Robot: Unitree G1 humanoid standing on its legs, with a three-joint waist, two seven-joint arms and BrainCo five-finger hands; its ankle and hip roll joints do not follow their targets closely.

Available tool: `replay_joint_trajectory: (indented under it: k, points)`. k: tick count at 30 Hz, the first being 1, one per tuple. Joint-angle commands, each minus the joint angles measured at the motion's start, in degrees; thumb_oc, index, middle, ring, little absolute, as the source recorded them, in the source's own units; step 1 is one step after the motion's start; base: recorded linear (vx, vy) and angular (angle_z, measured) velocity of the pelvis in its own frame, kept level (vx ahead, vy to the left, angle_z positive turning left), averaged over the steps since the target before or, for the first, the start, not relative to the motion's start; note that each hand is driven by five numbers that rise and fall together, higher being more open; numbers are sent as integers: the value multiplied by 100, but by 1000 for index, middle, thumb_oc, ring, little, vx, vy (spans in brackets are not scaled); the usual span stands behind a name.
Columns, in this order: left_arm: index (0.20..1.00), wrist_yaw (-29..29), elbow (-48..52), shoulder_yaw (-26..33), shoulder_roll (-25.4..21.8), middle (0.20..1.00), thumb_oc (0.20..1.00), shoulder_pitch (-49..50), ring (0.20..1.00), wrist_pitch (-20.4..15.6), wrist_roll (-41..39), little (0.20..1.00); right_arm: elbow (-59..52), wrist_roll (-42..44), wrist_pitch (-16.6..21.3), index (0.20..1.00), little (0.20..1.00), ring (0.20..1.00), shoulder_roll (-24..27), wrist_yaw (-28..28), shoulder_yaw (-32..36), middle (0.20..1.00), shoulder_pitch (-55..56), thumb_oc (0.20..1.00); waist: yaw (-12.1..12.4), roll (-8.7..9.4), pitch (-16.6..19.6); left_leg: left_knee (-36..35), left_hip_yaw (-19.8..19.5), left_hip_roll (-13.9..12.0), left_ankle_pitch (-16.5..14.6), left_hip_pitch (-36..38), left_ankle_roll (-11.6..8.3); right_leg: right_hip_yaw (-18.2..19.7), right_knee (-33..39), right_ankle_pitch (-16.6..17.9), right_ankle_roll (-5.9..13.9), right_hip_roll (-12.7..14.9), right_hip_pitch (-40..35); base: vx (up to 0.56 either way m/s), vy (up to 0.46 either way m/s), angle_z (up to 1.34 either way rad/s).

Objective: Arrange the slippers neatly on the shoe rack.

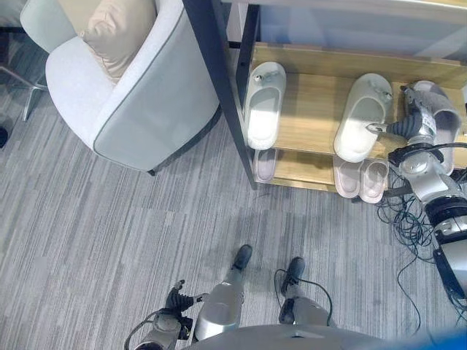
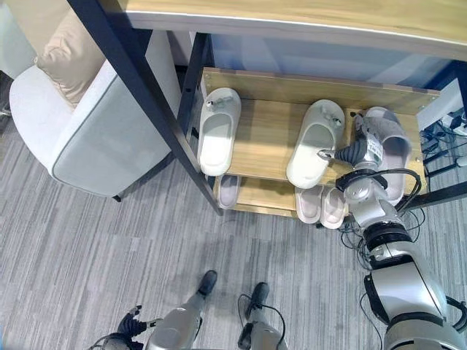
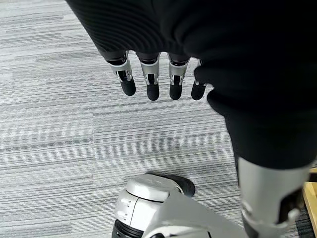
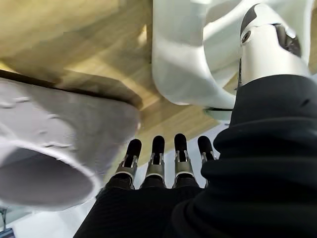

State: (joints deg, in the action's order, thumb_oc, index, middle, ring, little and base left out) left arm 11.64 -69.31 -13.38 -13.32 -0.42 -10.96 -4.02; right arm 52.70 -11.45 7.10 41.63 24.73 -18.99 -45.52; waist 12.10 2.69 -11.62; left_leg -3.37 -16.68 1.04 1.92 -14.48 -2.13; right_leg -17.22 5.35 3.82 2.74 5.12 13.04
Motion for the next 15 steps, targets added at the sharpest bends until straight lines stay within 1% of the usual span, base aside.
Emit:
replay_joint_trajectory:
  k: [1, 3, 4, 5, 6, 7, 10, 15]
  points:
    - [1000, 120, -255, -239, -132, 1000, 1000, -164, 1000, -90, -220, 1000, -167, 50, 44, 1000, 1000, 1000, 458, 204, -191, 1000, -177, 1000, 109, 145, 183, -163, 133, -85, 224, -250, -353, -236, -35, -295, 663, 323, -544, 22, 6, 20]
    - [1000, 152, -233, -255, -182, 1000, 1000, -202, 1000, -119, -269, 1000, -74, -28, 8, 1000, 1000, 1000, 494, 269, -334, 1000, -350, 1000, 139, 182, 157, -163, 112, -69, 241, -311, -368, -276, -35, -288, 678, 330, -516, 29, 7, 10]
    - [1000, 153, -226, -254, -196, 1000, 1000, -204, 1000, -126, -271, 1000, -52, -65, -7, 755, 755, 755, 501, 276, -381, 755, -385, 755, 141, 194, 152, -163, 106, -66, 242, -326, -372, -283, -35, -287, 683, 331, -502, 26, 13, 4]
    - [1000, 164, -221, -258, -210, 1000, 1000, -206, 1000, -134, -266, 1000, -36, -88, -15, 583, 583, 583, 508, 278, -427, 583, -438, 583, 147, 204, 148, -163, 104, -66, 247, -340, -377, -296, -35, -285, 687, 332, -494, 10, 15, 5]
    - [1000, 182, -212, -268, -236, 1000, 1000, -228, 1000, -145, -279, 1000, 26, -100, -24, 373, 373, 373, 478, 283, -509, 373, -548, 373, 170, 230, 132, -163, 82, -64, 246, -357, -381, -306, -35, -286, 691, 334, -480, 10, 16, 4]
    - [1000, 189, -209, -266, -243, 1000, 1000, -229, 1000, -148, -289, 1000, 50, -113, -30, 206, 206, 206, 475, 282, -552, 206, -588, 206, 171, 243, 130, -163, 75, -59, 246, -365, -381, -308, -35, -286, 694, 335, -475, 6, 11, 6]
    - [1000, 229, -177, -298, -275, 1000, 1000, -292, 1000, -165, -294, 1000, 183, -256, -95, 200, 200, 200, 389, 396, -641, 200, -669, 200, 210, 291, 83, -163, 33, -38, 264, -424, -386, -347, -35, -279, 705, 348, -454, -5, 18, 5]
    - [1000, 310, -165, -308, -224, 1000, 1000, -302, 1000, -167, -291, 1000, 155, -403, -148, 200, 200, 200, 372, 595, -597, 200, -618, 200, 210, 297, 43, -163, 10, -6, 267, -462, -382, -356, -35, -256, 717, 374, -420, -28, 33, 10]
